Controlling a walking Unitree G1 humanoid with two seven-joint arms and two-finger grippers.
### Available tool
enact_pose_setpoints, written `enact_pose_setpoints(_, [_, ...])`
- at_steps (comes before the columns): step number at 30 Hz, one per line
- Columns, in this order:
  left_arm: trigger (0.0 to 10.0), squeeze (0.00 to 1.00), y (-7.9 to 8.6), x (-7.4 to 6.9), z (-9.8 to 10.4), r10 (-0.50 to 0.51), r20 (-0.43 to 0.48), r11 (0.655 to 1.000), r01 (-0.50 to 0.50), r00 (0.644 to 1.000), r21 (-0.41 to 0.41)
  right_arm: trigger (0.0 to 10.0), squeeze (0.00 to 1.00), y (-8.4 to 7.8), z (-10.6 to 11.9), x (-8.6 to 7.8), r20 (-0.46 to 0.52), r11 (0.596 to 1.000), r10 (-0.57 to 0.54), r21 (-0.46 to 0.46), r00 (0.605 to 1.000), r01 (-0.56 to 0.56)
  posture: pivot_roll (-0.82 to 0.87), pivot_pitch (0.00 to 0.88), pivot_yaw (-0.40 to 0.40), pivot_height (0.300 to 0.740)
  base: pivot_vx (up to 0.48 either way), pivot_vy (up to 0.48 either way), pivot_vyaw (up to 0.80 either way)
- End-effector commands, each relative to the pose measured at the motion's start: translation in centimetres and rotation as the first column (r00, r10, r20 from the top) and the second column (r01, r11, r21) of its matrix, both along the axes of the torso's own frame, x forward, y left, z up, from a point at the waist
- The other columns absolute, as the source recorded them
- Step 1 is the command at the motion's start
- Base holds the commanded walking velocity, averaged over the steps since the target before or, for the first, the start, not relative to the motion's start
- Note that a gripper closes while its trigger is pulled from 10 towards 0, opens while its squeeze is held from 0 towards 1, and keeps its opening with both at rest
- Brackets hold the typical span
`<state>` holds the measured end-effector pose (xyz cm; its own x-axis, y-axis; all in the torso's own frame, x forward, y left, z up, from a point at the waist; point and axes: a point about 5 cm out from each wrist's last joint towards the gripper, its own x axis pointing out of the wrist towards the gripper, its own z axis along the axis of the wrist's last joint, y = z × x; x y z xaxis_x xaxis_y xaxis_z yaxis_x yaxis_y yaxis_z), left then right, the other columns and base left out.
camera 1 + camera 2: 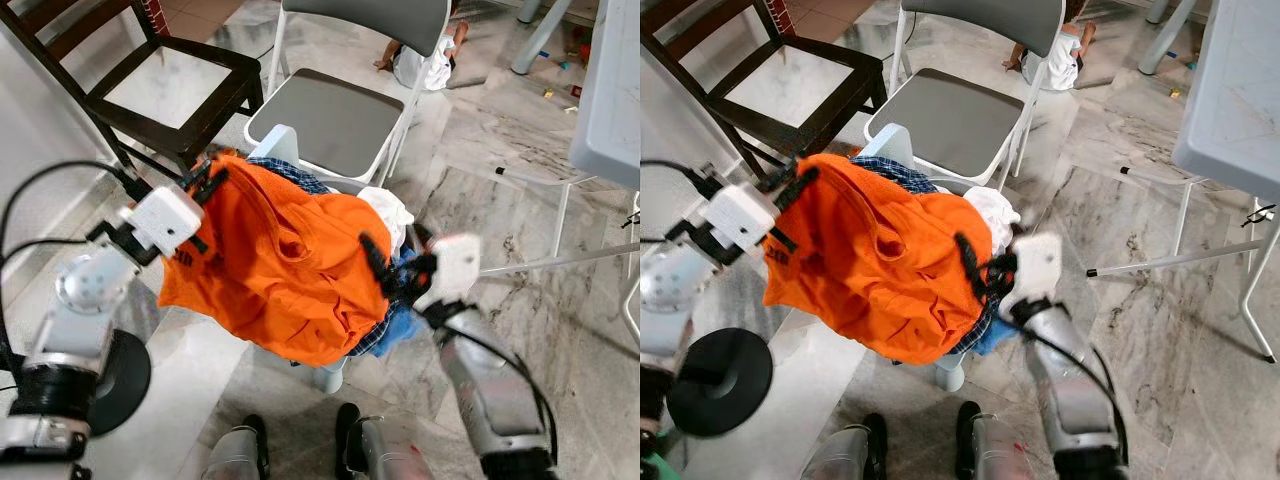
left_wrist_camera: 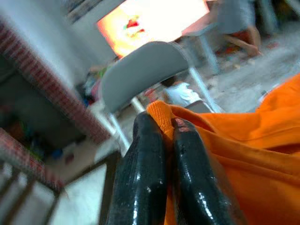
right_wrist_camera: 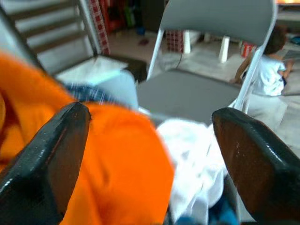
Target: Hang hanger
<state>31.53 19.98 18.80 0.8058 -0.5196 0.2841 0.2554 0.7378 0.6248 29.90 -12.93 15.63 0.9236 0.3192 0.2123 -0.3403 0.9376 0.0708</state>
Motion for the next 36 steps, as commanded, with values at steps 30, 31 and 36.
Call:
enact_pose_setpoints(30, [10.0, 0.00, -7.9, -1.7, -6.1, 0.026, -0.363, 0.909, -0.174, 0.931, -0.380, 10.0, 0.00, -3.5, -2.7, -2.3, -0.144, 0.960, -0.277, -0.002, 0.950, 0.280, -0.08, 0.222, -0.016, 0.740, 0.000, 0.000, -0.10])
enact_pose_setpoints(31, [10.0, 0.00, -8.2, -1.7, -6.2, 0.006, -0.370, 0.915, -0.154, 0.929, -0.372, 10.0, 0.00, -3.5, -2.7, -2.5, -0.145, 0.958, -0.285, -0.003, 0.947, 0.288, -0.08, 0.223, -0.015, 0.740, 0.000, 0.000, -0.80])
enact_pose_setpoints(36, [10.0, 0.00, -8.2, -1.2, -6.6, -0.004, -0.372, 0.935, -0.129, 0.928, -0.331, 10.0, 0.00, -2.9, -3.4, -2.4, -0.169, 0.954, -0.291, 0.022, 0.942, 0.298, -0.05, 0.190, -0.005, 0.740, 0.000, 0.000, -0.80])
